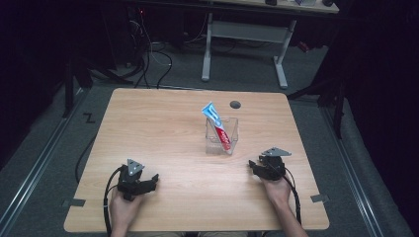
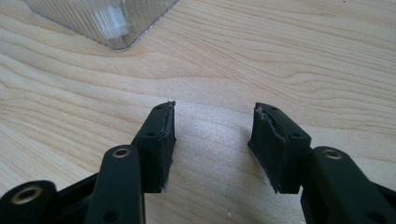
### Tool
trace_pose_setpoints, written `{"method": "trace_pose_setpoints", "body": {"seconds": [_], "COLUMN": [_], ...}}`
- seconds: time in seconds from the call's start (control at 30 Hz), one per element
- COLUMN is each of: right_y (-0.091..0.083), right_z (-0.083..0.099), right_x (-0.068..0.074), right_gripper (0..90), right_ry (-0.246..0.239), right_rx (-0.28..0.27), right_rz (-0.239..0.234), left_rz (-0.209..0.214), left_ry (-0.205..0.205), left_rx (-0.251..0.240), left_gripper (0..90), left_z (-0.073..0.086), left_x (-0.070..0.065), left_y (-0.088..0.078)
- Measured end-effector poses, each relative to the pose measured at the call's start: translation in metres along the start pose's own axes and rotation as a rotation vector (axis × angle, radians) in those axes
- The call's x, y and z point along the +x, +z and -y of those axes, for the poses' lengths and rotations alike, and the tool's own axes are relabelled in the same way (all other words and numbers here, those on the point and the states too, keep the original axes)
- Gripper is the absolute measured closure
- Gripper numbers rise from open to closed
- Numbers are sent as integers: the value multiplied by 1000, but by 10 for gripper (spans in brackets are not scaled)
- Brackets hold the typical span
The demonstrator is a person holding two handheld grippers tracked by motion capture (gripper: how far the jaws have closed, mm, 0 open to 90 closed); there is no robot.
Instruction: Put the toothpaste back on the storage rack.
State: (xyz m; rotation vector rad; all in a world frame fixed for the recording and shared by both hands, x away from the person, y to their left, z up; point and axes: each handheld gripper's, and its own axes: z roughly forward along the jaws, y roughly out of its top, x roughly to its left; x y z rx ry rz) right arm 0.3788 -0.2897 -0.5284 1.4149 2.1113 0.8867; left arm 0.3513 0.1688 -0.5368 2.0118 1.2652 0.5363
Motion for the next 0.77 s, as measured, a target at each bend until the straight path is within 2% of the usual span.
{"method": "trace_pose_setpoints", "body": {"seconds": [0.27,0.77], "right_y": [1,3], "right_z": [2,1], "right_x": [2,2], "right_gripper": [470,442], "right_ry": [-7,-2], "right_rx": [-19,-18], "right_rz": [3,7], "left_rz": [1,0], "left_ry": [-2,0], "left_rx": [0,0], "left_gripper": [220,218], "left_z": [0,0], "left_x": [0,0], "left_y": [0,0]}}
